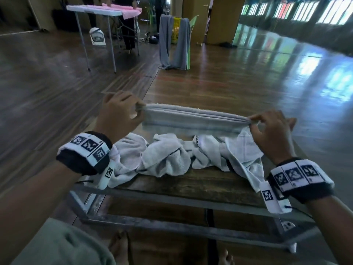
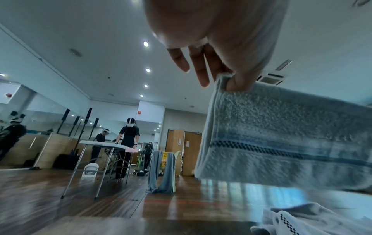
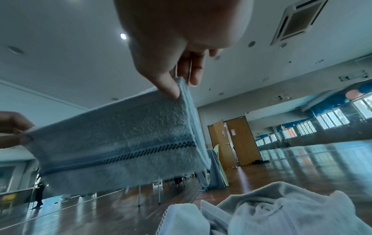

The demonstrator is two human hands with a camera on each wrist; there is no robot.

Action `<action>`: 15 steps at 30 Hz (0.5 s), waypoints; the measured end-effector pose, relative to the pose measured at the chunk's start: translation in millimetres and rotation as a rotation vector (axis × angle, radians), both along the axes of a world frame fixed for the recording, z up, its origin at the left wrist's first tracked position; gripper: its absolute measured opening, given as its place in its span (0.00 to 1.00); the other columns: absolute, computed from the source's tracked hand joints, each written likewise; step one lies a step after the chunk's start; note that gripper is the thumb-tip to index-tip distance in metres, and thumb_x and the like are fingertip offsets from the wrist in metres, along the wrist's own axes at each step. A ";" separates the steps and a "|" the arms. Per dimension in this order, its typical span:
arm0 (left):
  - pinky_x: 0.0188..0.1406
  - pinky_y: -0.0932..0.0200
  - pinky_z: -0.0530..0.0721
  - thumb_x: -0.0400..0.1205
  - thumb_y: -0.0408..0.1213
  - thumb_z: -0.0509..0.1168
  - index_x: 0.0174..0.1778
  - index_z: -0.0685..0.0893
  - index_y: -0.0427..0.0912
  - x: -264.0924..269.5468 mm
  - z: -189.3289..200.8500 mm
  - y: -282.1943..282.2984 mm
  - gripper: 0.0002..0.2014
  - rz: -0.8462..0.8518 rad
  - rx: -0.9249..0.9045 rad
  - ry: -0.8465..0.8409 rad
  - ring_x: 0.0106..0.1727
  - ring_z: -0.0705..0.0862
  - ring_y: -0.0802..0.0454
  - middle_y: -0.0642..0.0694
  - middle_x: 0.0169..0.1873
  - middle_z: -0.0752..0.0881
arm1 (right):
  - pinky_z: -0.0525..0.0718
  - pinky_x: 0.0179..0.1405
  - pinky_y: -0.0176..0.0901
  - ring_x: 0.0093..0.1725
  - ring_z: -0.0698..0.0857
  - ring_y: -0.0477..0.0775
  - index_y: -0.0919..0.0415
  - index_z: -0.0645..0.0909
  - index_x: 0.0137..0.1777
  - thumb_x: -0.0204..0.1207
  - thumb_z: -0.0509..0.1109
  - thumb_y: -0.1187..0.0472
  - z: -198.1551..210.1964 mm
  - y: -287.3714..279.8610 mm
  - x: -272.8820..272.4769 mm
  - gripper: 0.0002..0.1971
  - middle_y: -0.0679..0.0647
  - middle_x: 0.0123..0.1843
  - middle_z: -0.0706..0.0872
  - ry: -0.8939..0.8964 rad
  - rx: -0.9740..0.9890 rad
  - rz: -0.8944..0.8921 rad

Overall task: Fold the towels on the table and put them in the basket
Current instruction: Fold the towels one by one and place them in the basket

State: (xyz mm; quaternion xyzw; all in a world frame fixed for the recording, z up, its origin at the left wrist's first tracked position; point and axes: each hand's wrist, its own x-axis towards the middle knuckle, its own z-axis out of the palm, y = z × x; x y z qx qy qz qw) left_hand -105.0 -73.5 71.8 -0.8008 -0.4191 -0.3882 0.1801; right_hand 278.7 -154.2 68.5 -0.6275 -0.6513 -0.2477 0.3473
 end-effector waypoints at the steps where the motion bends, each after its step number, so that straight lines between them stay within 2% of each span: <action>1: 0.50 0.54 0.69 0.71 0.39 0.65 0.41 0.85 0.45 0.5 0.2 -2.6 0.06 -0.017 0.051 -0.017 0.43 0.82 0.48 0.49 0.38 0.86 | 0.47 0.41 0.39 0.47 0.74 0.52 0.57 0.83 0.43 0.67 0.71 0.67 -2.6 -1.4 1.8 0.07 0.53 0.41 0.83 -0.012 0.035 0.013; 4: 0.52 0.55 0.68 0.70 0.37 0.66 0.39 0.84 0.46 -2.9 -27.0 -11.8 0.04 -0.059 0.018 0.046 0.44 0.81 0.51 0.53 0.38 0.85 | 0.49 0.43 0.40 0.47 0.73 0.52 0.55 0.81 0.40 0.64 0.69 0.66 -34.8 -11.3 5.1 0.06 0.52 0.41 0.81 -0.099 -0.037 0.064; 7: 0.53 0.53 0.68 0.71 0.43 0.62 0.37 0.82 0.49 -8.4 -82.4 -26.9 0.05 -0.099 -0.216 0.236 0.44 0.84 0.48 0.53 0.38 0.86 | 0.53 0.41 0.42 0.46 0.78 0.52 0.52 0.80 0.37 0.57 0.77 0.68 -91.2 -23.2 7.4 0.13 0.48 0.40 0.82 -0.194 -0.307 0.167; 10: 0.49 0.54 0.66 0.71 0.45 0.59 0.35 0.82 0.49 -11.8 -129.0 -42.5 0.08 -0.126 -0.395 0.340 0.41 0.85 0.46 0.51 0.37 0.86 | 0.57 0.39 0.46 0.42 0.84 0.53 0.50 0.79 0.36 0.51 0.82 0.68 -141.0 -35.4 9.3 0.19 0.45 0.40 0.84 -0.268 -0.531 0.228; 15: 0.49 0.54 0.67 0.72 0.44 0.59 0.37 0.85 0.46 -11.3 -158.9 -51.8 0.11 -0.120 -0.427 0.412 0.39 0.85 0.46 0.49 0.38 0.87 | 0.54 0.40 0.40 0.43 0.84 0.48 0.48 0.80 0.38 0.56 0.81 0.65 -158.0 -46.1 9.4 0.16 0.41 0.39 0.81 -0.215 -0.642 0.247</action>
